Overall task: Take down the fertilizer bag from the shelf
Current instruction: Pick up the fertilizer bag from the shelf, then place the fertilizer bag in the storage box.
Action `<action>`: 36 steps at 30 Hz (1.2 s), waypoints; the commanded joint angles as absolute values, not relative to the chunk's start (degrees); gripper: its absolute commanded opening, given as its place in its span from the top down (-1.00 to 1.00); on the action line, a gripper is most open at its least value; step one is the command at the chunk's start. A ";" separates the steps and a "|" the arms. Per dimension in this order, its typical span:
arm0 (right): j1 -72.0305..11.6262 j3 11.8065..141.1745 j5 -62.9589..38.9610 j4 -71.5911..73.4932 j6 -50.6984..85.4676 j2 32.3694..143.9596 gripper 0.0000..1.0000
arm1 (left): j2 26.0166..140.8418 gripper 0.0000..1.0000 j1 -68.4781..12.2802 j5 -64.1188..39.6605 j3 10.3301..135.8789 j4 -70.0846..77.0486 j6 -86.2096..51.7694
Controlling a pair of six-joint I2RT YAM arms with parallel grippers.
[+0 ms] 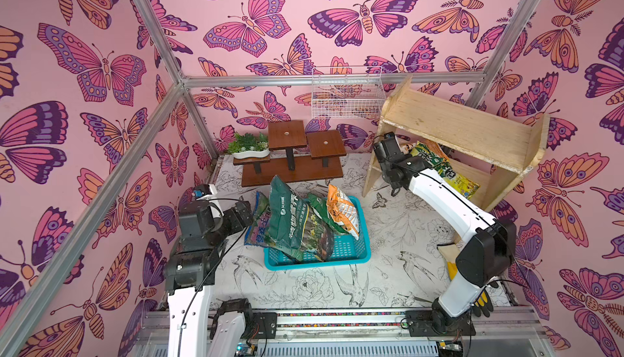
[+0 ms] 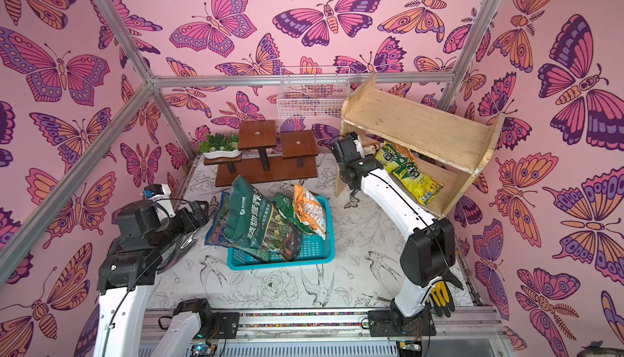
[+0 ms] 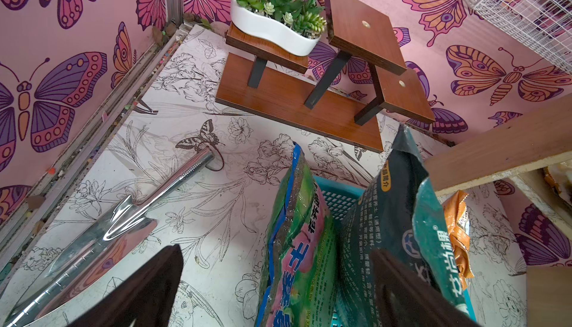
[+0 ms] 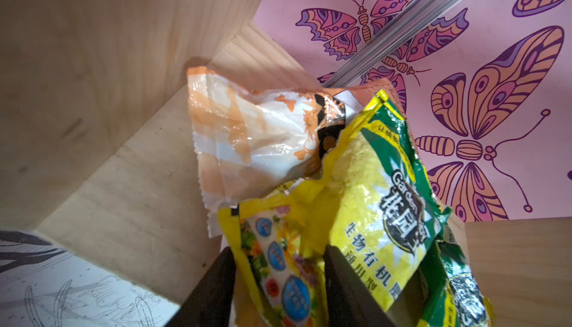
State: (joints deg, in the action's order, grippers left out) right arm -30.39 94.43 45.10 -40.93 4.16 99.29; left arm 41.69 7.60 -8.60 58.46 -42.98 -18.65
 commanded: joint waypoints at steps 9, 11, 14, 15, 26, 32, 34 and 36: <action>-28.48 99.55 44.18 -46.17 6.46 99.80 1.00 | 41.15 -0.99 7.92 -9.54 58.62 -42.70 -18.55; -28.48 99.62 43.10 -46.75 7.23 98.80 1.00 | 41.17 -0.99 7.91 -9.53 58.62 -42.69 -18.55; -28.48 98.99 40.37 -47.32 8.42 95.85 1.00 | 41.08 -0.99 7.91 -9.56 58.62 -42.63 -18.59; -28.48 98.88 39.58 -47.68 8.93 94.74 1.00 | 41.12 -0.99 7.93 -9.57 58.62 -42.68 -18.56; -28.48 105.88 26.77 -60.51 16.04 84.55 1.00 | 40.52 -0.99 7.95 -9.23 58.70 -42.54 -18.54; -28.47 106.90 18.10 -64.11 19.16 81.01 1.00 | 40.41 -1.00 7.88 -9.04 58.54 -42.49 -18.40; -28.56 106.20 14.19 -64.53 19.71 80.20 1.00 | 40.51 -0.99 7.91 -9.03 58.54 -42.43 -18.37; -29.12 105.31 12.02 -64.69 20.36 79.41 1.00 | 40.37 -0.99 7.91 -9.14 58.52 -42.45 -18.41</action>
